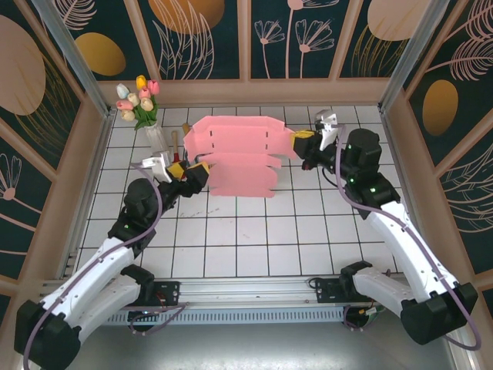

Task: Fold the paper box

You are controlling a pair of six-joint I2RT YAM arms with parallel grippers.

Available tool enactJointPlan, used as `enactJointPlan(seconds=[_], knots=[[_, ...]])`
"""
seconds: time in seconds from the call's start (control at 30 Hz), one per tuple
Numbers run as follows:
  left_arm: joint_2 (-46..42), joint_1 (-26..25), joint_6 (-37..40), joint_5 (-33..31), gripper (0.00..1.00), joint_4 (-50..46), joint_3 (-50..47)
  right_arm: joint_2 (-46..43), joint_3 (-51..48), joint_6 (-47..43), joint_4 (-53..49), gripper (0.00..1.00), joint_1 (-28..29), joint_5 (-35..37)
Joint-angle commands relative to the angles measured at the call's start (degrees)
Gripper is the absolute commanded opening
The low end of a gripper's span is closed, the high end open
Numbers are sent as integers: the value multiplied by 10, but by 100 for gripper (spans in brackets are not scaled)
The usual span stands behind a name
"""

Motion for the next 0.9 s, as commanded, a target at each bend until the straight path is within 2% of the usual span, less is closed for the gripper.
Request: enactJointPlan(seconds=[0.0, 0.1, 0.37, 0.43, 0.5, 0.57, 0.7, 0.73, 0.77, 0.87], knots=[[18, -3, 36, 9, 91, 39, 27, -30, -6, 5, 21, 0, 2, -54], [24, -3, 52, 4, 89, 46, 34, -38, -3, -19, -12, 0, 2, -65], [26, -3, 64, 70, 84, 87, 23, -36, -1, -53, -73, 0, 2, -102], [22, -3, 61, 89, 79, 101, 18, -38, -6, -51, -71, 0, 2, -104], [20, -3, 59, 109, 65, 110, 14, -38, -10, -49, -71, 0, 2, -106], [21, -4, 58, 121, 44, 115, 10, -39, -12, -49, -72, 0, 2, -97], [26, -7, 68, 130, 11, 125, 0, -46, -12, -58, -73, 1, 2, -59], [26, -7, 71, 132, 3, 130, -4, -49, -14, -66, -68, 7, 2, -52], [27, -7, 73, 134, 0, 134, -7, -53, -17, -77, -58, 14, 2, -41], [33, -8, 76, 138, 0, 135, -7, -60, -10, -126, -43, 29, 2, -14]])
